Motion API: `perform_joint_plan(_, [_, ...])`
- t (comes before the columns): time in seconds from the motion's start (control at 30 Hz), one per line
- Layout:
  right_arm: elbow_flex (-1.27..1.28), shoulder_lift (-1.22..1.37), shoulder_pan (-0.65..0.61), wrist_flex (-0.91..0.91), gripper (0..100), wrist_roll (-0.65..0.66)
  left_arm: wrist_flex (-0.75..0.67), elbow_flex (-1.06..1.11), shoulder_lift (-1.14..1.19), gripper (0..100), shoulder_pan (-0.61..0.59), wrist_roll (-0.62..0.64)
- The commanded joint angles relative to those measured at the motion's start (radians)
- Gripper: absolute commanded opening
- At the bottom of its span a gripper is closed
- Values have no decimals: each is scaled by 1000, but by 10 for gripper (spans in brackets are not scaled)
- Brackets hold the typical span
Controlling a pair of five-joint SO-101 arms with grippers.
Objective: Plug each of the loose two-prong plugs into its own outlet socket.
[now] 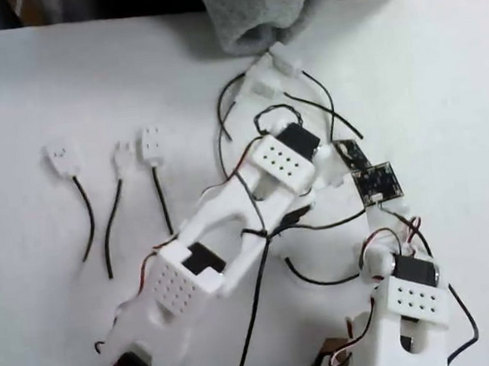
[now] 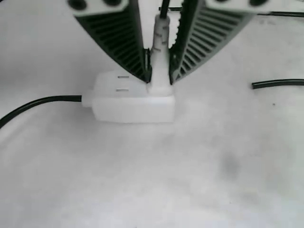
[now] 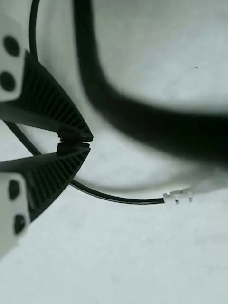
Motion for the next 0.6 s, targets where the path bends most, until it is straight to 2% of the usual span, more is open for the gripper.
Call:
perform_joint_plan(0.0, [-5, -10, -4, -10, 20, 2, 11, 130, 38, 28, 4, 8])
perform_joint_plan(0.13, [-5, -10, -2, -10, 20, 2, 11, 74, 36, 89, -45, 18])
perform_joint_plan(0.23, [-5, -10, -2, -10, 20, 2, 12, -14, 36, 126, -101, 94])
perform_joint_plan(0.4, [-5, -10, -2, -10, 20, 2, 15, -127, 36, 140, -156, 112])
perform_joint_plan(0.57, [-5, -10, -2, -10, 20, 2, 15, -121, -22, 140, -156, 114])
